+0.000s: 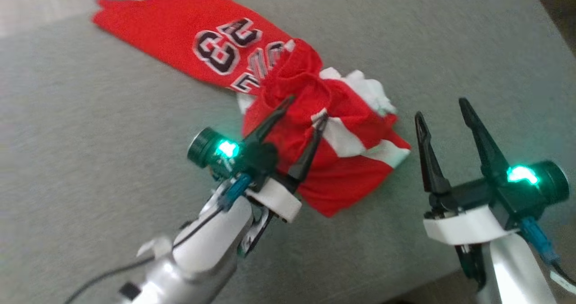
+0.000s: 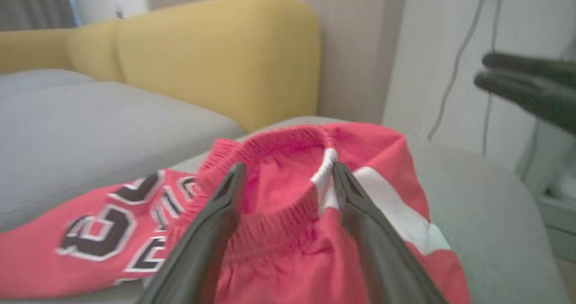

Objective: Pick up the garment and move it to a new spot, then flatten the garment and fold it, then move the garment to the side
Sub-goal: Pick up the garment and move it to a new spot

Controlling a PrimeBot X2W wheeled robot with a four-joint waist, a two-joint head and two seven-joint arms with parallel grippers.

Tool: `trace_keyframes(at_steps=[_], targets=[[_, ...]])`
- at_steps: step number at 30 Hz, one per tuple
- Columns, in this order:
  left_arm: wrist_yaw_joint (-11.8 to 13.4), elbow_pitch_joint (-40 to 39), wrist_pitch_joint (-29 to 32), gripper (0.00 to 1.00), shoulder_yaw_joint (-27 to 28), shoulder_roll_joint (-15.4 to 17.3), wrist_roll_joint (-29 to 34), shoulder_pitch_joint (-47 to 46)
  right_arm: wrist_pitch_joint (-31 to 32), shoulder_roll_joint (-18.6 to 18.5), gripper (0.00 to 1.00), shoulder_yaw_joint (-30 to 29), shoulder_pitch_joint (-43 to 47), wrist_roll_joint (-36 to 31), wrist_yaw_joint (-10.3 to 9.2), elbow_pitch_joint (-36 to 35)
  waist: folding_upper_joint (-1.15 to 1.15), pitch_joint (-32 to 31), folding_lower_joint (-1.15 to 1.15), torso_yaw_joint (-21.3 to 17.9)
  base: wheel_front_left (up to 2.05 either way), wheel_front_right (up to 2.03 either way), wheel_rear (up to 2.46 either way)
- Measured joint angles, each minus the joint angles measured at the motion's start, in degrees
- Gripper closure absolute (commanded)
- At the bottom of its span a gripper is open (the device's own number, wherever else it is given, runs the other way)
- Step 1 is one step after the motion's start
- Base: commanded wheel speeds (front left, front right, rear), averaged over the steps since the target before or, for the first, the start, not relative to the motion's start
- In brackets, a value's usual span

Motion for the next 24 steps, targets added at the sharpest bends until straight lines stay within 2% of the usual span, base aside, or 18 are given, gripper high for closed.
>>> trace_keyframes(at_steps=[6,11,18,21,24], targets=[[5.7,-13.2,0.0,0.0,12.7,2.2,3.1,14.8,0.0,0.0,0.0,-2.7,3.2,-2.1,0.0,1.2,0.0,-5.0,-0.01,6.7,0.0,0.0,0.0],[7.6,-20.2,0.0,0.0,23.0,3.6,6.6,28.7,0.0,0.1,0.0,-4.9,6.7,-2.9,0.01,2.4,0.0,-9.1,-0.01,12.7,0.0,0.0,0.0],[7.0,-24.7,0.0,0.0,32.9,0.8,10.1,40.3,0.0,0.1,0.0,-6.9,10.7,-2.9,0.01,3.3,0.0,-13.5,-0.02,20.2,0.0,0.0,0.0],[5.6,-24.9,0.0,0.0,35.6,-0.4,11.3,41.6,0.0,0.2,0.0,-6.7,11.3,-2.9,0.01,3.5,0.0,-15.0,-0.01,21.9,0.0,0.0,0.0],[3.9,-24.6,0.0,0.0,37.1,-1.4,12.4,41.4,0.0,0.2,0.0,-6.0,11.4,-3.0,0.01,3.6,0.0,-15.7,-0.02,22.0,0.0,0.0,0.0]])
